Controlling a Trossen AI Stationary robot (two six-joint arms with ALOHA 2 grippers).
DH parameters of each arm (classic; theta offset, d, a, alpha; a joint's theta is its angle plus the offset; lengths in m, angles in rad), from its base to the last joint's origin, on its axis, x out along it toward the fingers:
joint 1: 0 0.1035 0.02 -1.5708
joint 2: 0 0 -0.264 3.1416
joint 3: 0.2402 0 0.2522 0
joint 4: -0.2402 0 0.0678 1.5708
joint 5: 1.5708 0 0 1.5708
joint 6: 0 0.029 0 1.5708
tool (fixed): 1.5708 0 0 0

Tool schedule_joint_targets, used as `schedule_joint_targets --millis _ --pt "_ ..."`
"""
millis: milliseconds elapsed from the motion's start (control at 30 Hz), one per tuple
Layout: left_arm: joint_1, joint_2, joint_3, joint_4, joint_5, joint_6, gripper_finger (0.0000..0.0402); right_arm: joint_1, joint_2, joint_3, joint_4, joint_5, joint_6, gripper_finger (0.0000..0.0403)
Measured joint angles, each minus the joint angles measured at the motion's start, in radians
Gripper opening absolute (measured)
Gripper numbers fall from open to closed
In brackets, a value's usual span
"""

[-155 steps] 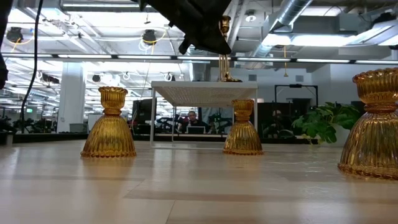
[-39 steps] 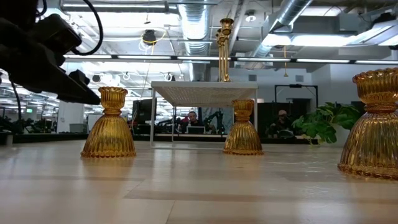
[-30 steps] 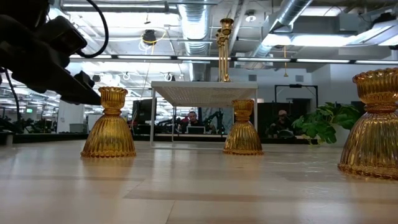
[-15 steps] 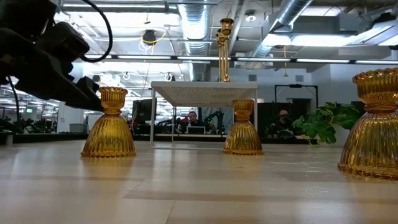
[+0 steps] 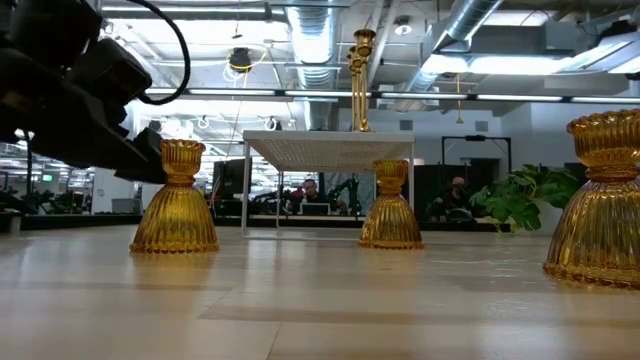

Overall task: Pick & Place candle stick holders
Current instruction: Put the left orange candle holder on the shelf

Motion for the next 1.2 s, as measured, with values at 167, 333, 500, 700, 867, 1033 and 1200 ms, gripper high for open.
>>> schedule_joint_targets --millis 167,333,500,700,867,1033,1200 --pt "0.012 0.039 -0.001 0.048 0.013 -0.004 0.0225 0.0 0.005 0.0 0.003 0.0 0.0 0.0091" --pt "0.028 0.064 0.0 0.106 0.017 -0.004 0.0225 0.0 0.004 0.0 0.004 0.003 0.0 0.0091" --pt "0.032 0.071 0.0 0.116 0.017 -0.018 0.0234 0.001 0.004 0.0 0.008 0.002 0.0 0.0091" --pt "0.032 0.071 0.003 0.117 0.016 -0.041 0.0267 0.001 0.004 0.0 0.018 0.0 0.0 0.0091" --pt "0.032 0.071 0.021 0.124 0.017 -0.033 0.0296 0.001 0.004 0.0 0.018 0.0 0.0 0.0091" --pt "0.031 0.075 0.023 0.124 0.031 -0.025 0.0307 0.001 0.004 0.0 0.019 -0.001 0.0 0.0091" --pt "0.032 0.093 0.023 0.14 0.026 0.0 0.0304 0.001 0.004 0.0 0.019 0.0 0.0 0.0091"
